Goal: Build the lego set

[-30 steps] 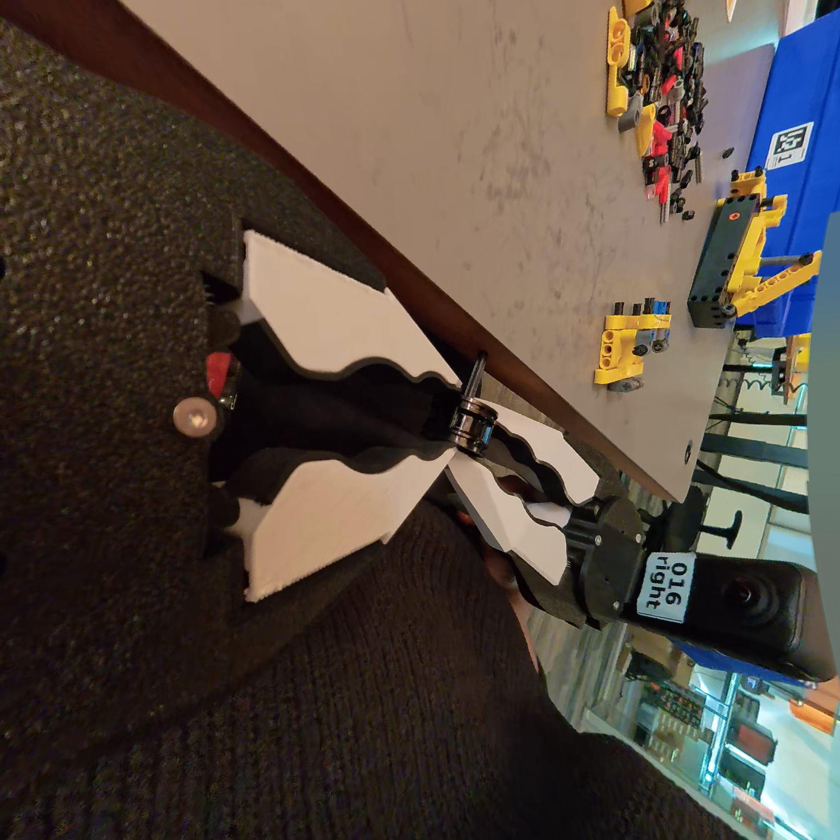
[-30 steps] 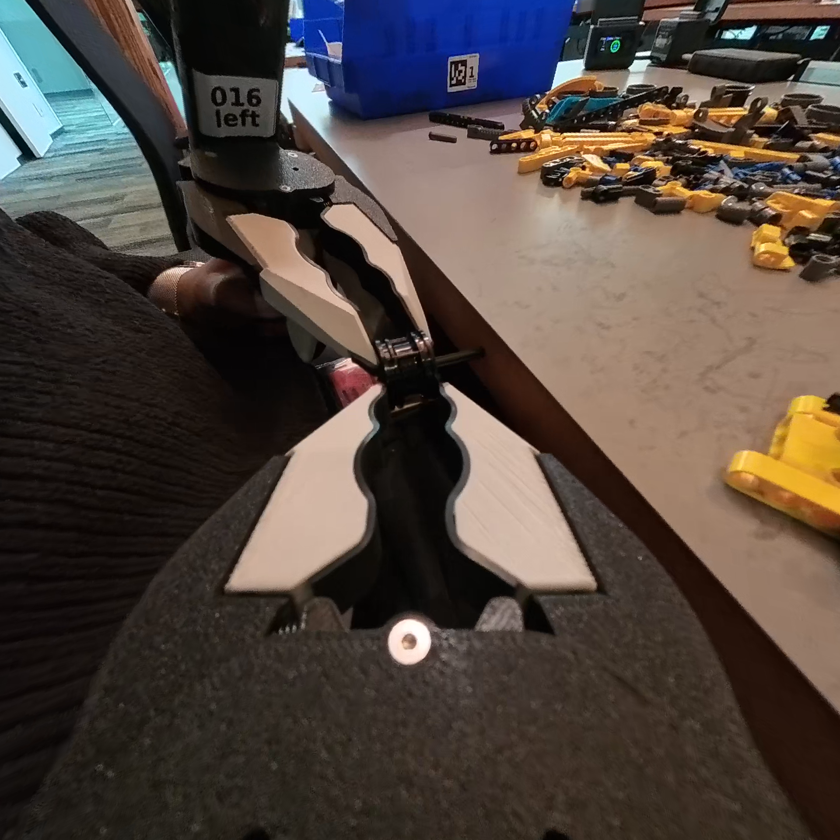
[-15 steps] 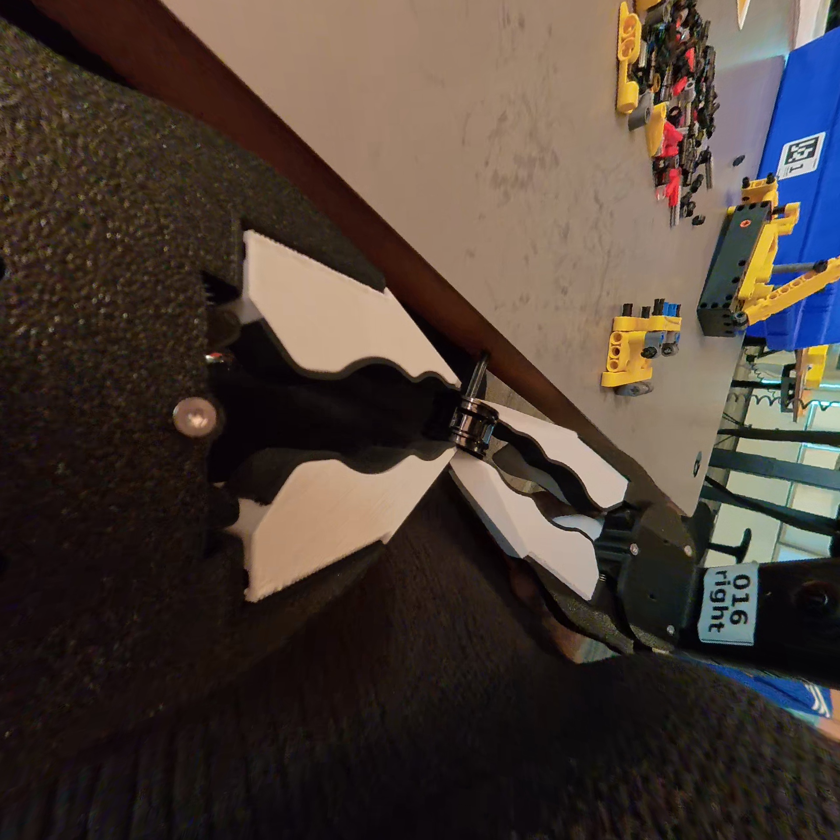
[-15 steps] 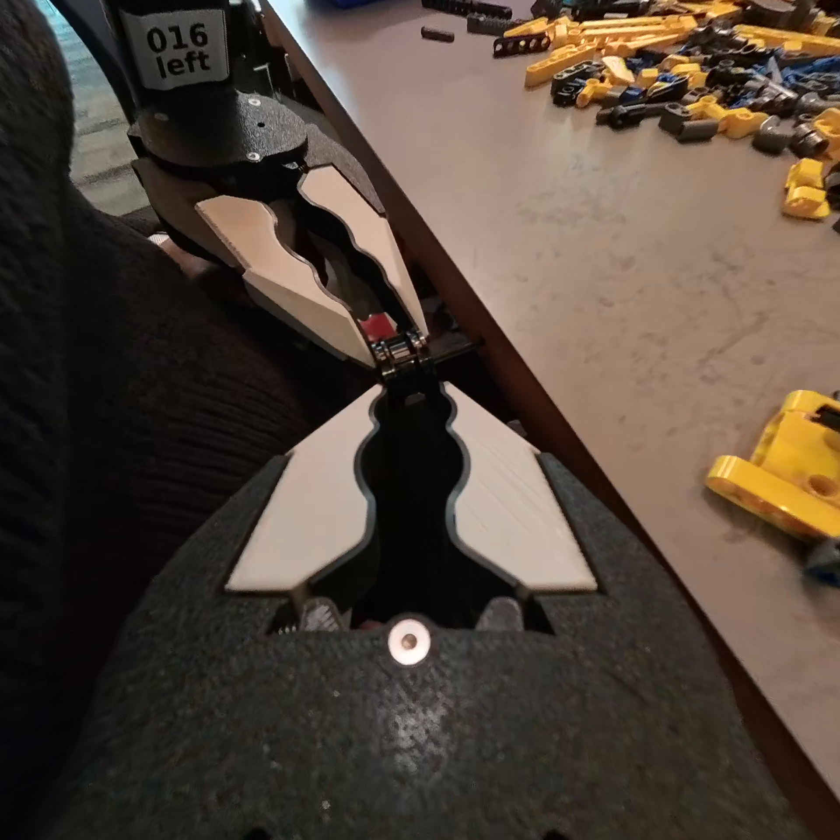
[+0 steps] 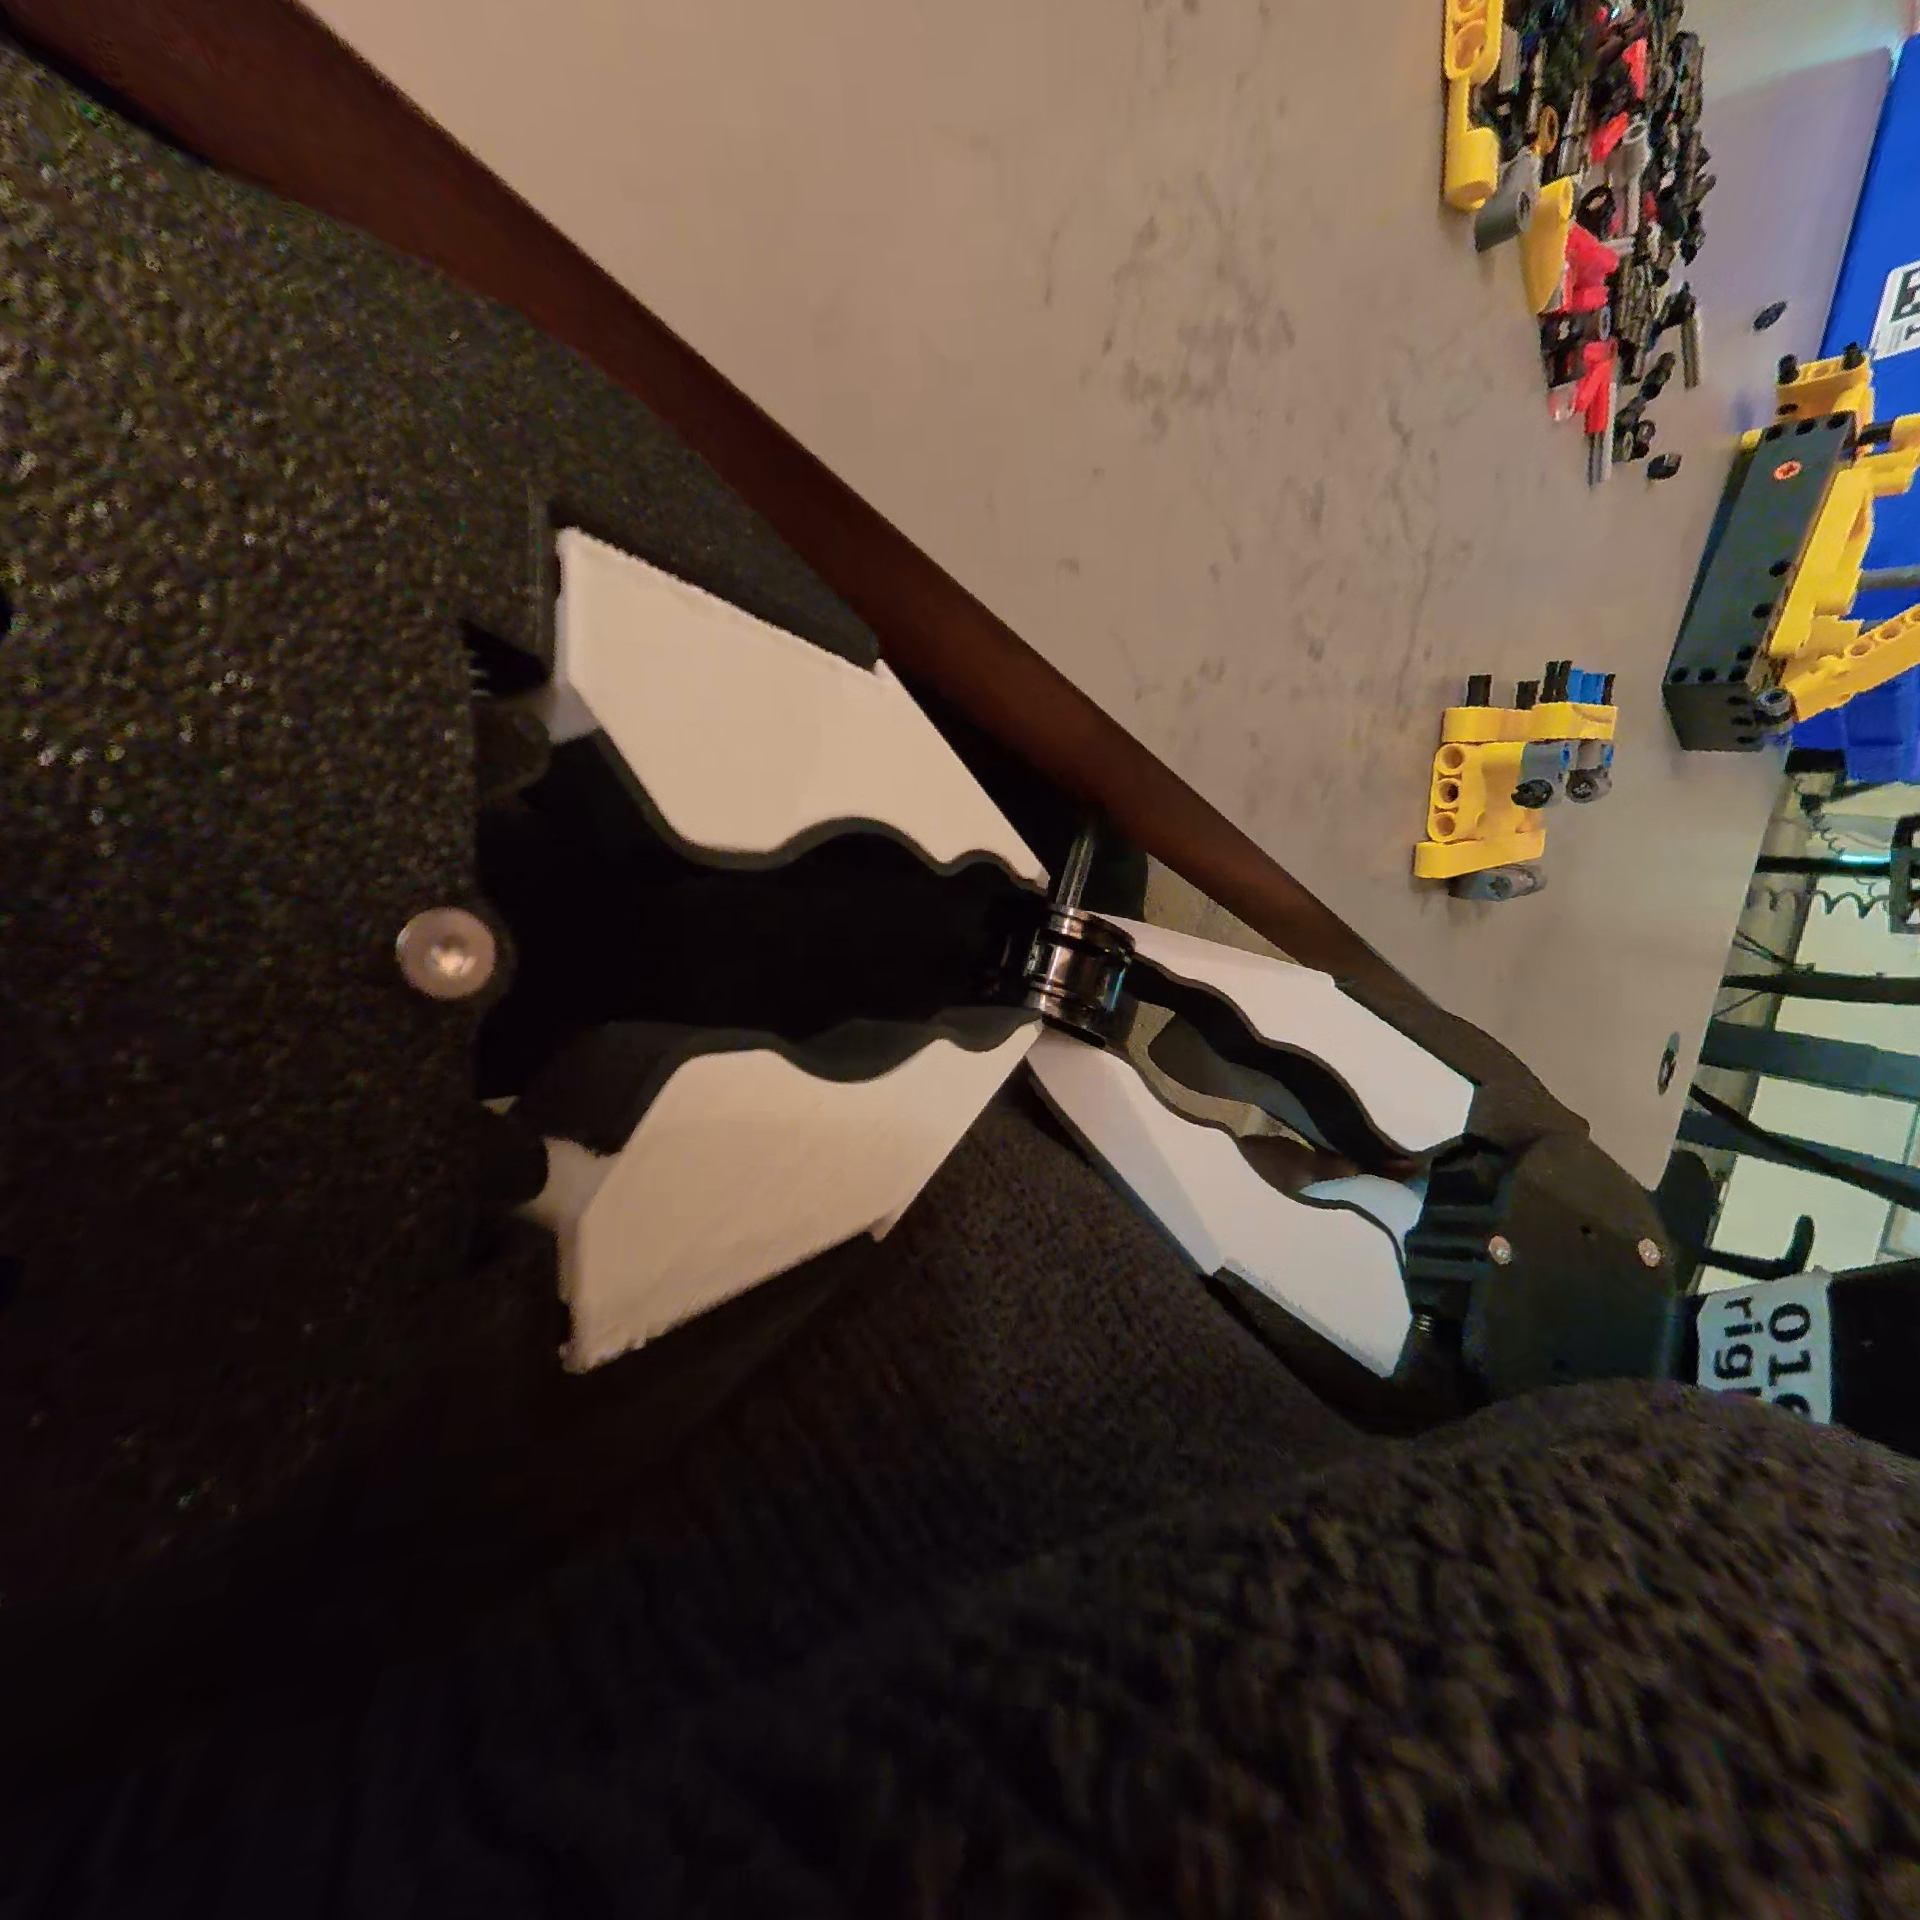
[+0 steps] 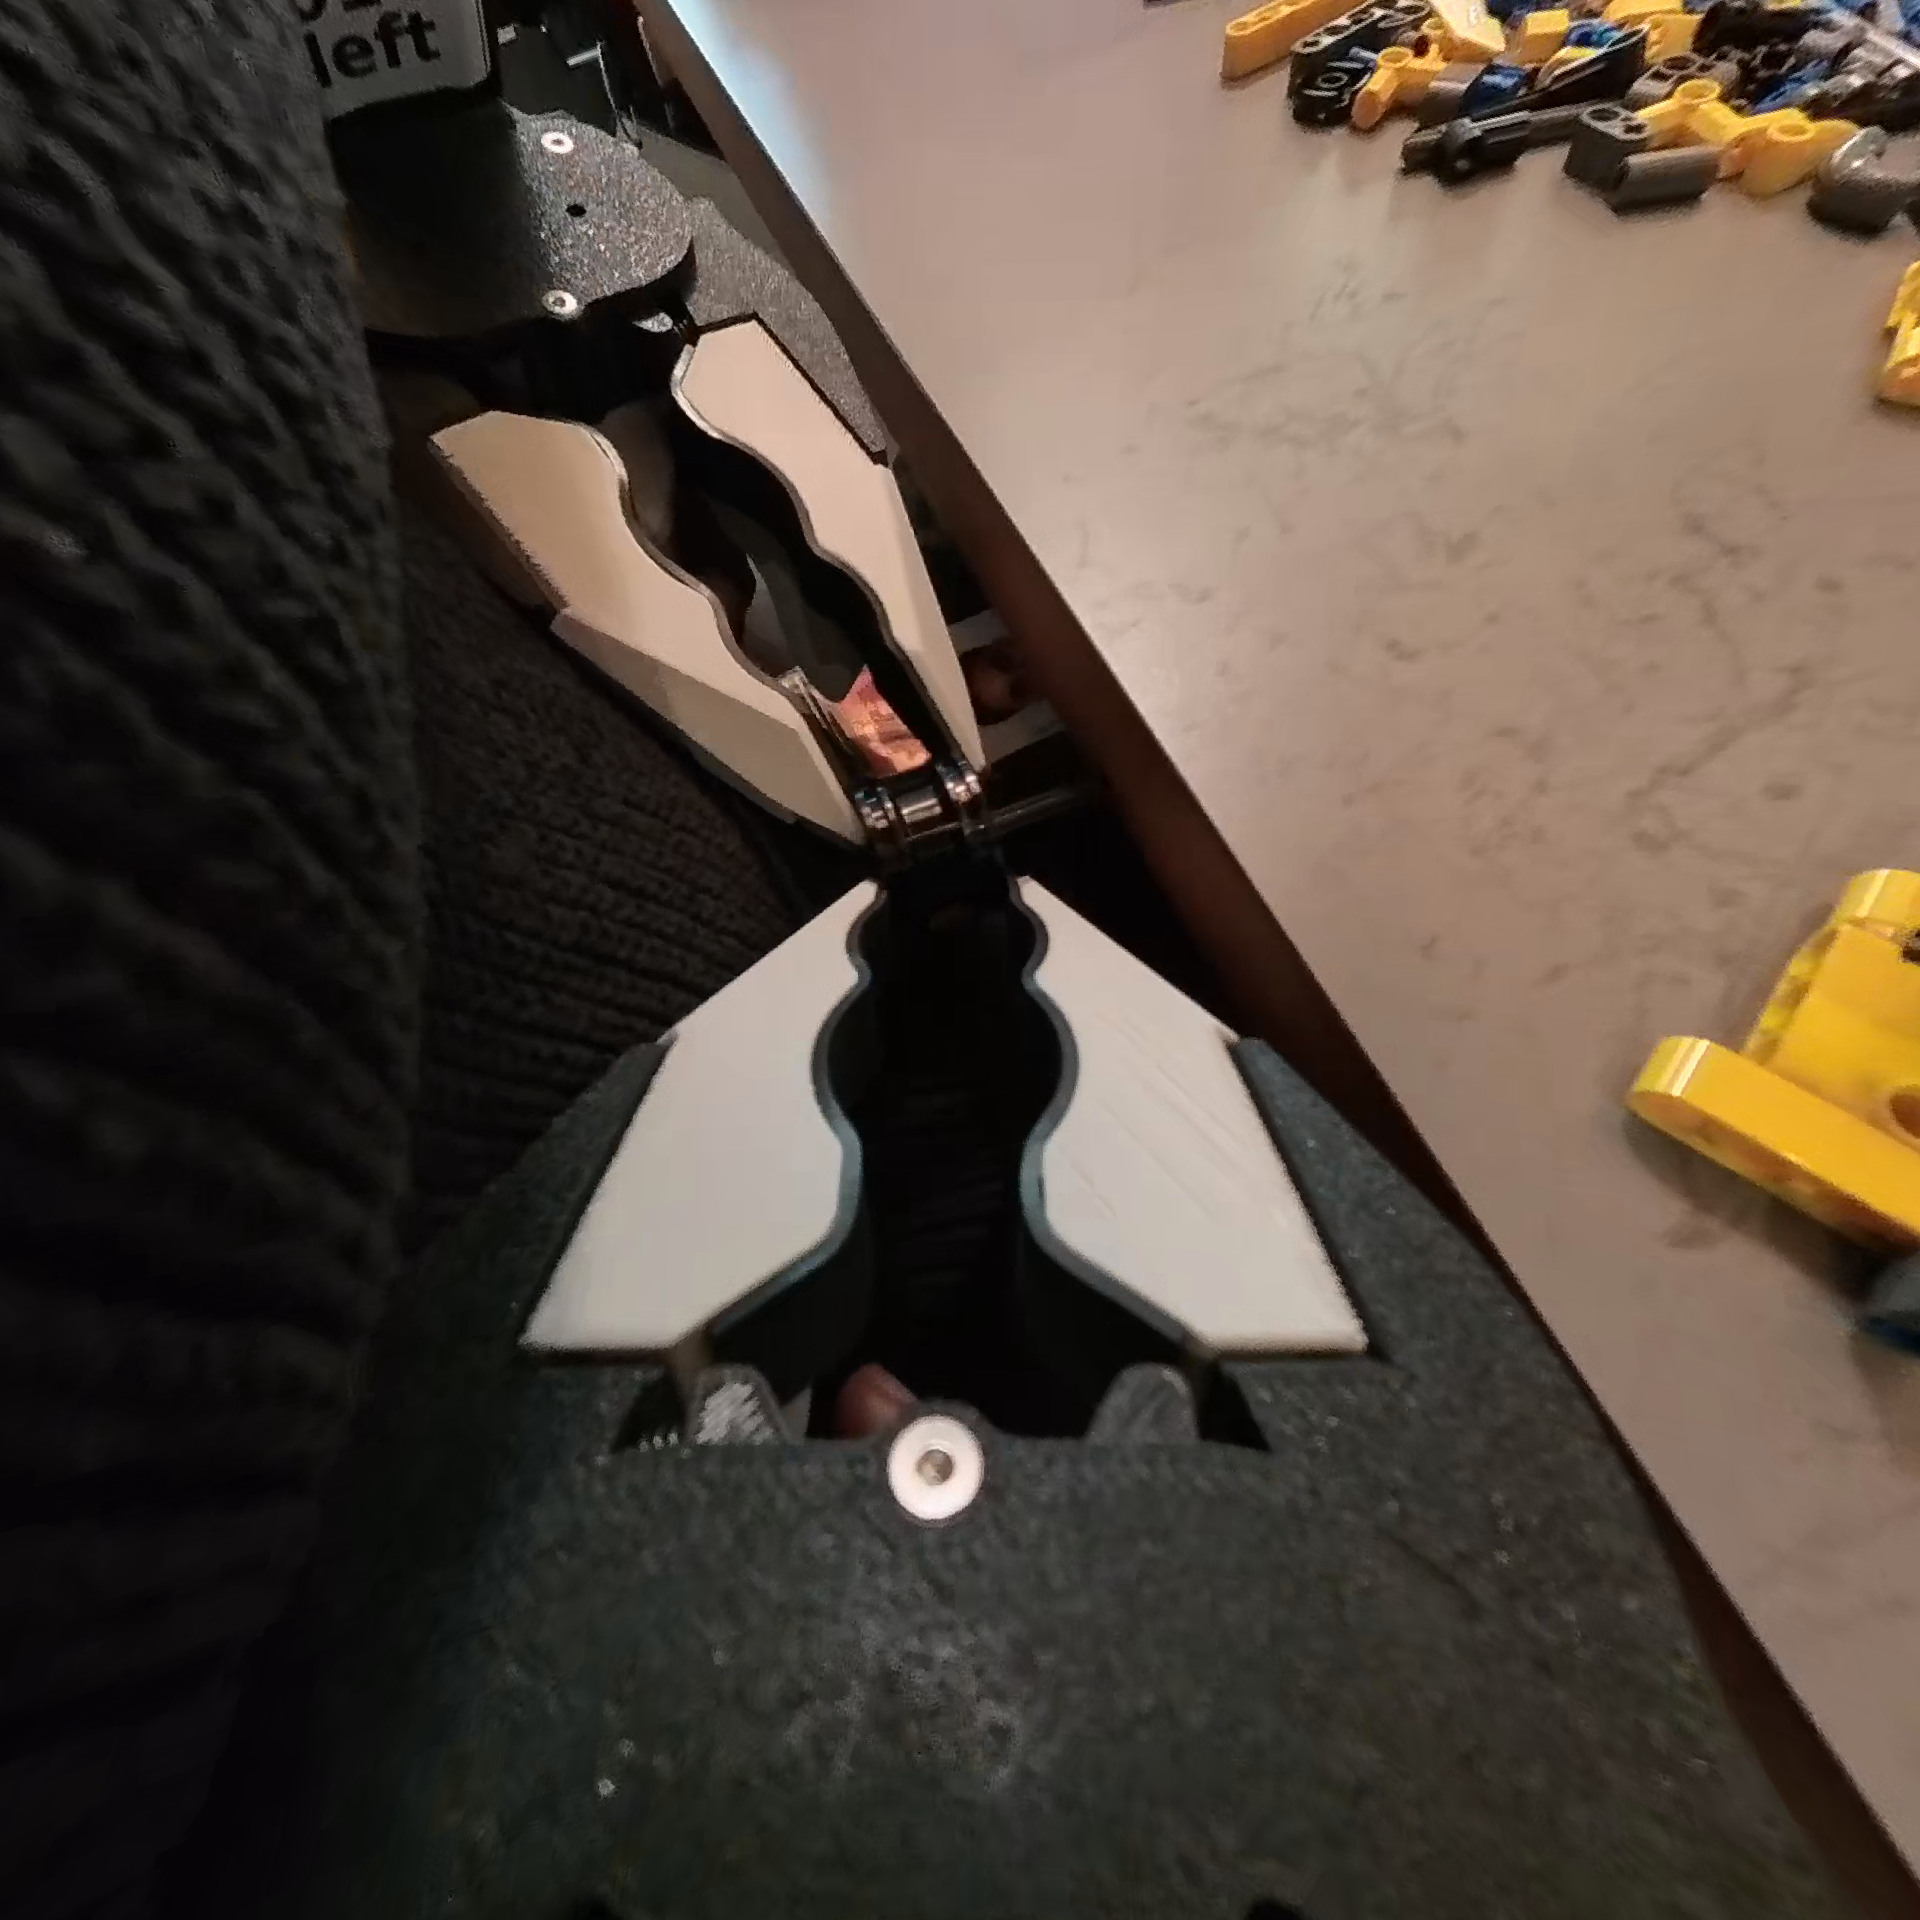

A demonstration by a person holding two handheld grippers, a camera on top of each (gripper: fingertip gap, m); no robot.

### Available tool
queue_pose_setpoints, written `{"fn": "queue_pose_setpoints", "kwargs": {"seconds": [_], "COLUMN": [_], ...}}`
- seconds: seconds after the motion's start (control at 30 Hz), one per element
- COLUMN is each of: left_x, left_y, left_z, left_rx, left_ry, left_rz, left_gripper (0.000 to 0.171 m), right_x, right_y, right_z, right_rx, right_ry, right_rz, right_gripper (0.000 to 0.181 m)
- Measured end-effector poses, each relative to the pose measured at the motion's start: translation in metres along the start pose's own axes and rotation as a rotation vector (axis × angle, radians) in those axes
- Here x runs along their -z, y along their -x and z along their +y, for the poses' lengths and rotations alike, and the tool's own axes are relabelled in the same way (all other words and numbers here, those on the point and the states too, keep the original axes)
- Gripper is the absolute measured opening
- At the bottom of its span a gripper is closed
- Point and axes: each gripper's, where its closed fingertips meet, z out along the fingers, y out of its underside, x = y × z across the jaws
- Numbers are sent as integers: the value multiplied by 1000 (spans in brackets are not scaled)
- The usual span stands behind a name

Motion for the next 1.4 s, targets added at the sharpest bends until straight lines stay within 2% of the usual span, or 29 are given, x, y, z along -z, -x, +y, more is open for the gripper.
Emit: {"fn": "queue_pose_setpoints", "kwargs": {"seconds": [0.53, 1.4], "left_x": [0, -3], "left_y": [0, 3], "left_z": [2, 7], "left_rx": [-31, -86], "left_ry": [32, 105], "left_rz": [-2, 31], "left_gripper": [18, 17], "right_x": [-1, -4], "right_y": [-2, -4], "right_z": [0, 5], "right_rx": [-6, 12], "right_ry": [15, 80], "right_rz": [55, 36], "right_gripper": [17, 16]}}
